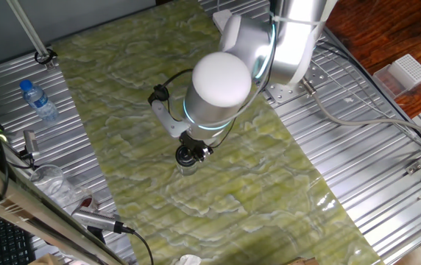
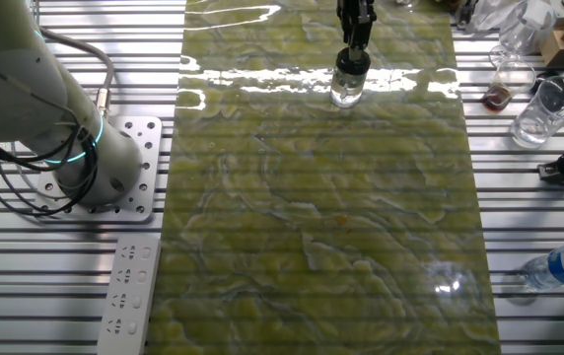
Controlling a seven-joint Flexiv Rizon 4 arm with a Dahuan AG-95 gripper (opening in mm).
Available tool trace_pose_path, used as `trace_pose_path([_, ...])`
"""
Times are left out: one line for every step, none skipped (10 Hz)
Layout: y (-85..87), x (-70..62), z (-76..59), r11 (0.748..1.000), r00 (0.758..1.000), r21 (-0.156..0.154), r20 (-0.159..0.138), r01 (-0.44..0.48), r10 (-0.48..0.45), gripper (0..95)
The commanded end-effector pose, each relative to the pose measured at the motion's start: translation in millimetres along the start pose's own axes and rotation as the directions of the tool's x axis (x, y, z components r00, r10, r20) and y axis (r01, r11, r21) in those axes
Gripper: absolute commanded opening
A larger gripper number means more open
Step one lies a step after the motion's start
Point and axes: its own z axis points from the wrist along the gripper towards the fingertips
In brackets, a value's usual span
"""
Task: Screw the lid onto the jar
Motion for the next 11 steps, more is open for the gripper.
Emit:
trace_pose_path([0.3,-0.1,-0.5,0.999,1.000,-0.032,0.013,-0.013,0.014,38.0])
trace_pose_path([0.3,-0.4,-0.6,0.999,1.000,-0.048,0.018,-0.022,0.023,38.0])
trace_pose_path([-0.1,-1.9,-1.0,0.998,0.999,-0.062,0.028,-0.027,0.029,57.0])
trace_pose_path([-0.6,-5.1,-2.2,0.995,0.998,-0.092,0.042,-0.032,0.036,57.0])
trace_pose_path([-0.8,-8.3,-3.0,0.994,0.998,-0.101,0.045,-0.030,0.035,57.0])
trace_pose_path([-0.2,-12.1,-3.9,0.995,0.999,-0.101,0.044,-0.025,0.030,57.0])
trace_pose_path([1.8,-13.5,-3.7,0.995,0.999,-0.100,0.045,-0.023,0.028,76.0])
trace_pose_path([5.2,-14.3,-2.5,0.995,0.999,-0.099,0.044,-0.022,0.026,76.0])
trace_pose_path([8.2,-15.0,-1.4,0.995,0.999,-0.097,0.042,-0.022,0.026,76.0])
trace_pose_path([9.9,-15.5,-0.5,0.995,0.999,-0.095,0.042,-0.022,0.026,76.0])
trace_pose_path([10.5,-16.0,0.7,0.995,0.999,-0.093,0.042,-0.020,0.024,76.0])
